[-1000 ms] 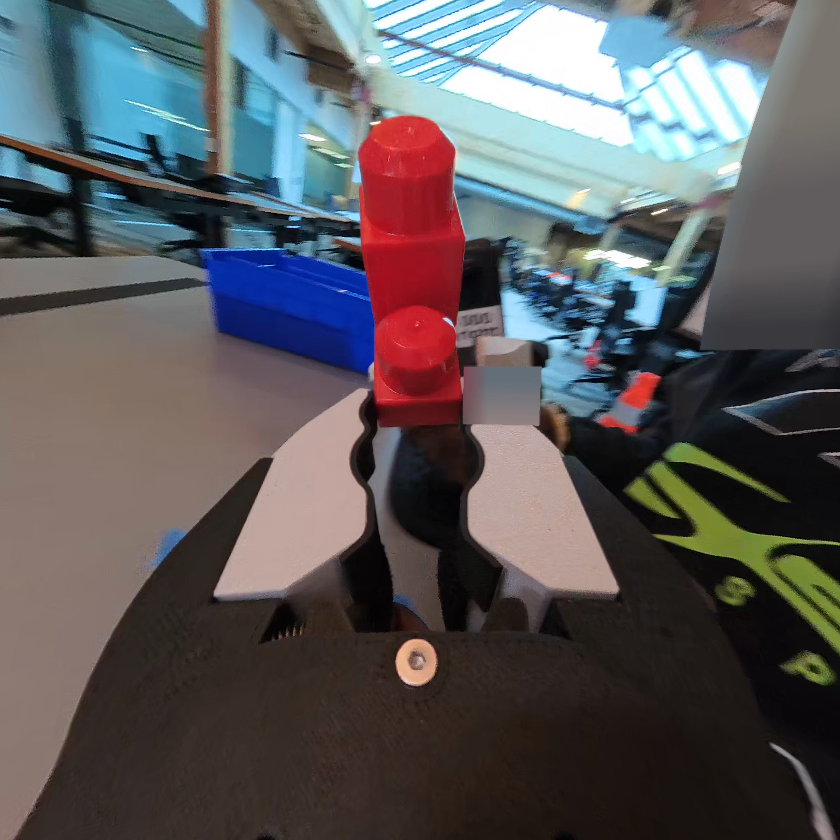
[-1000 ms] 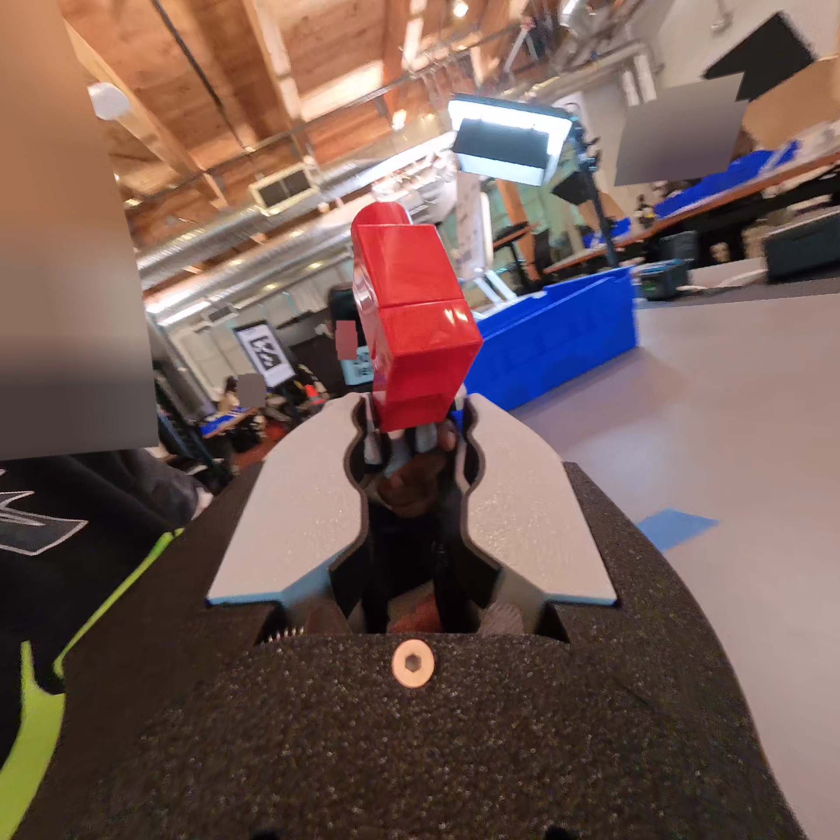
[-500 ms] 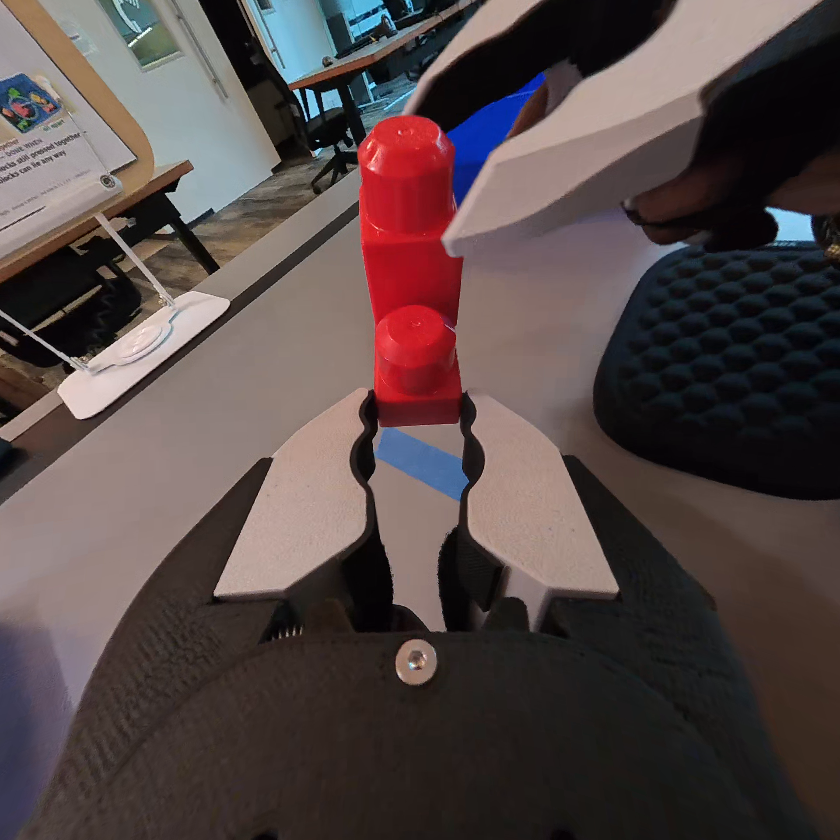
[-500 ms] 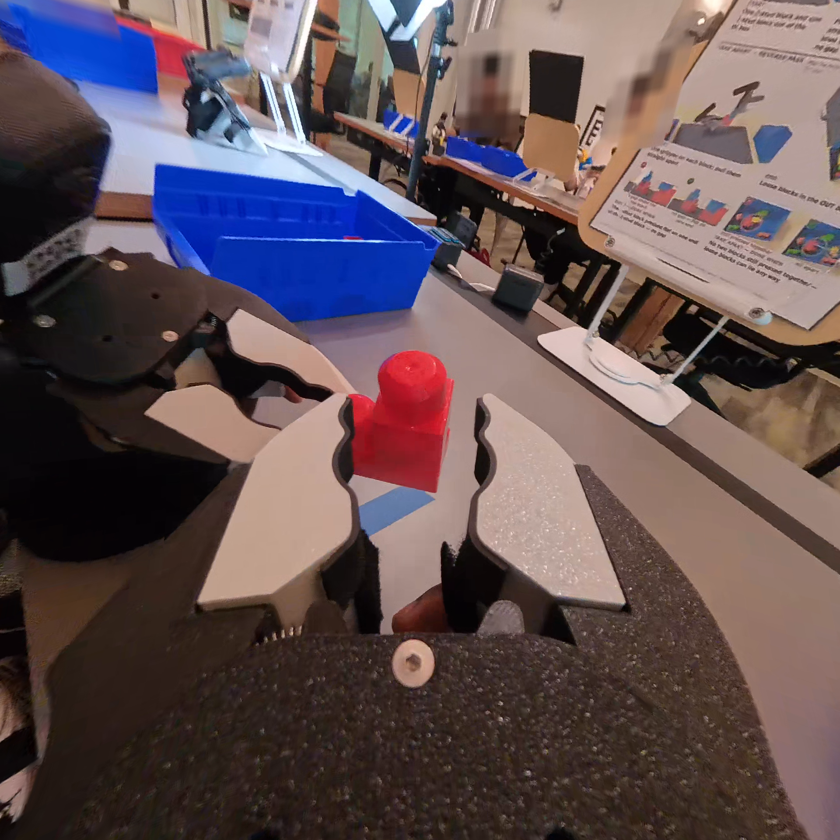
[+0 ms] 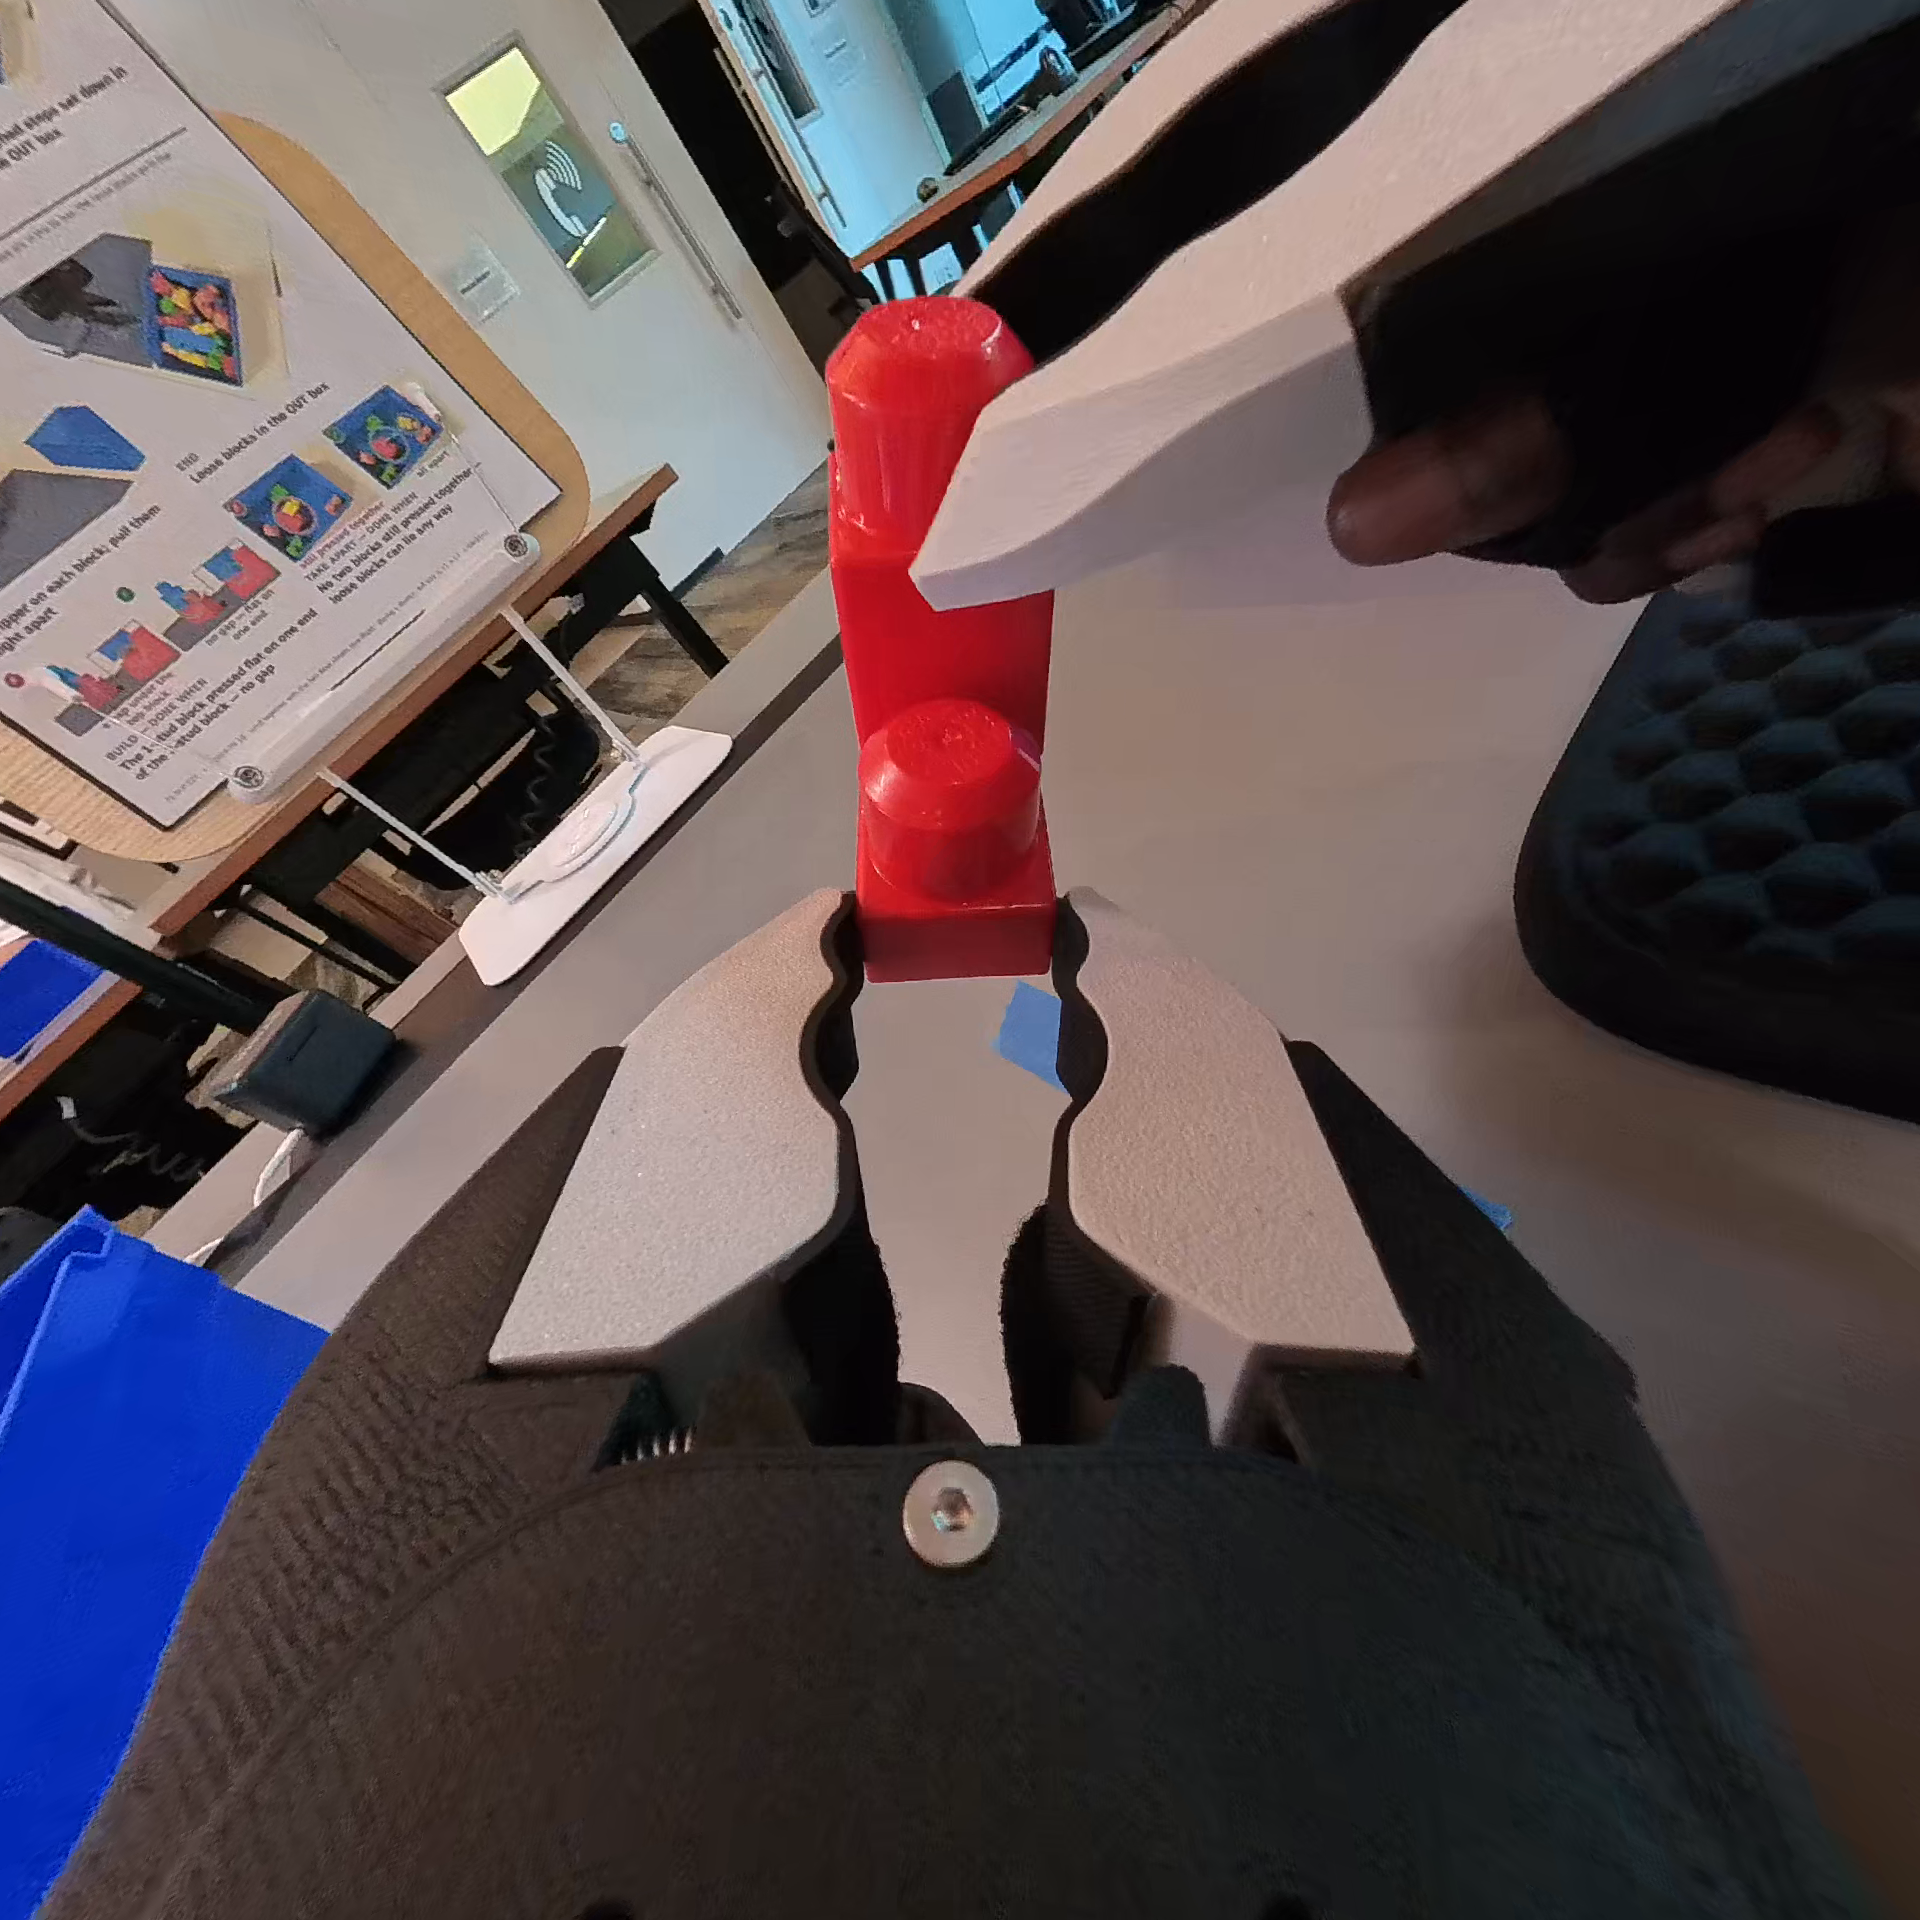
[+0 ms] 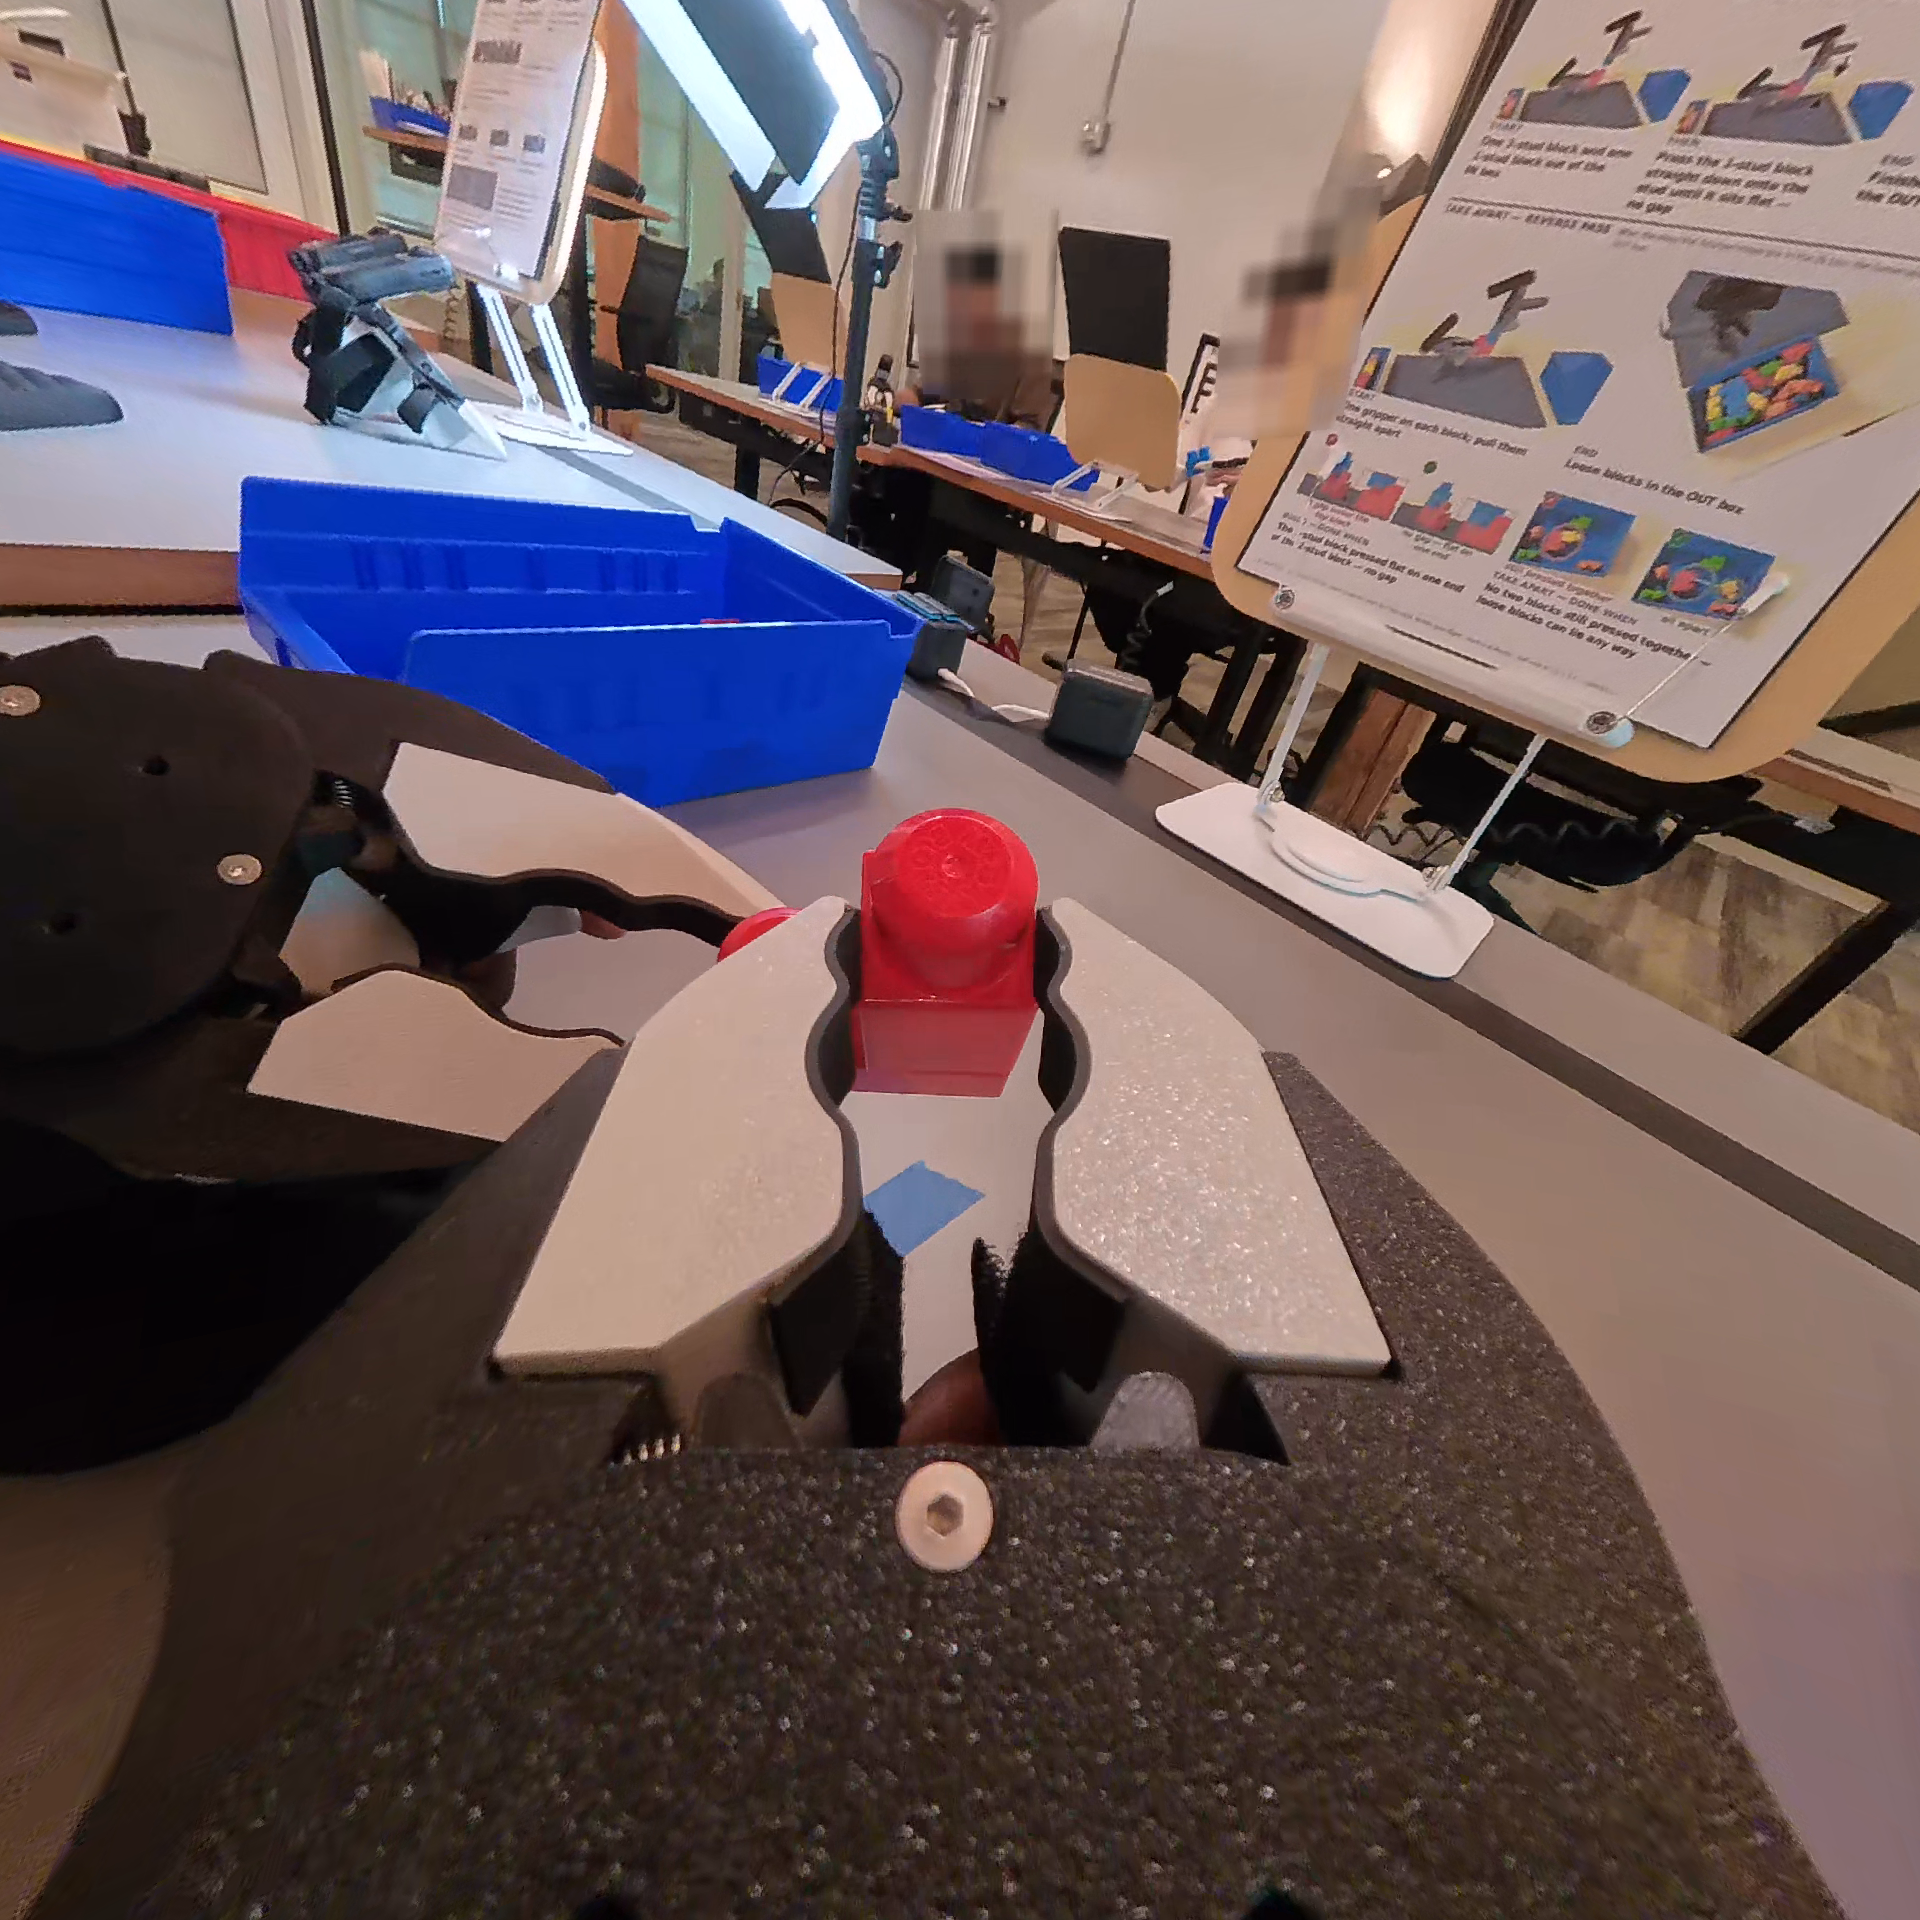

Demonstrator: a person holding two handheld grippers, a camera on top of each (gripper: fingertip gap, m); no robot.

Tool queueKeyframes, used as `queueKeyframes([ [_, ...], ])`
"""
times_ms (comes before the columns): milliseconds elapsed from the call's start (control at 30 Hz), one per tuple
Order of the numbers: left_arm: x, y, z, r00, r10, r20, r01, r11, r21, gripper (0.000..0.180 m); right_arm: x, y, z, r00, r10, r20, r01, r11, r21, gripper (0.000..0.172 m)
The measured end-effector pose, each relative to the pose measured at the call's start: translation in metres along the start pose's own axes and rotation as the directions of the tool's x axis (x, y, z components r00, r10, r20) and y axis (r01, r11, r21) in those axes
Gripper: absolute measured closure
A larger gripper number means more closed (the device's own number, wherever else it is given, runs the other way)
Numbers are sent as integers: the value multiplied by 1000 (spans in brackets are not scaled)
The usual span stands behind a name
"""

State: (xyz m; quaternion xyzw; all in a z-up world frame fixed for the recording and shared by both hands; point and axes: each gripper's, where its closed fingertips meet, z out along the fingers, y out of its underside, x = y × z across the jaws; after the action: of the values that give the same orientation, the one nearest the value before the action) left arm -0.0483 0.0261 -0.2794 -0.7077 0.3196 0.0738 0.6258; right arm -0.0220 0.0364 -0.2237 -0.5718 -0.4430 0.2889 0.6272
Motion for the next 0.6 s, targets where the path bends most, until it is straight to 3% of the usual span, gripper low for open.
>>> queueKeyframes([
  [367,-3,-1,-1,998,42,48,-42,999,-8,145,0,-2,0,998,32,-59,-30,999,34,140],
  [600,-2,-1,-1,998,53,41,-53,999,0,145,0,-1,-2,1000,2,-22,-2,1000,25,140],
])
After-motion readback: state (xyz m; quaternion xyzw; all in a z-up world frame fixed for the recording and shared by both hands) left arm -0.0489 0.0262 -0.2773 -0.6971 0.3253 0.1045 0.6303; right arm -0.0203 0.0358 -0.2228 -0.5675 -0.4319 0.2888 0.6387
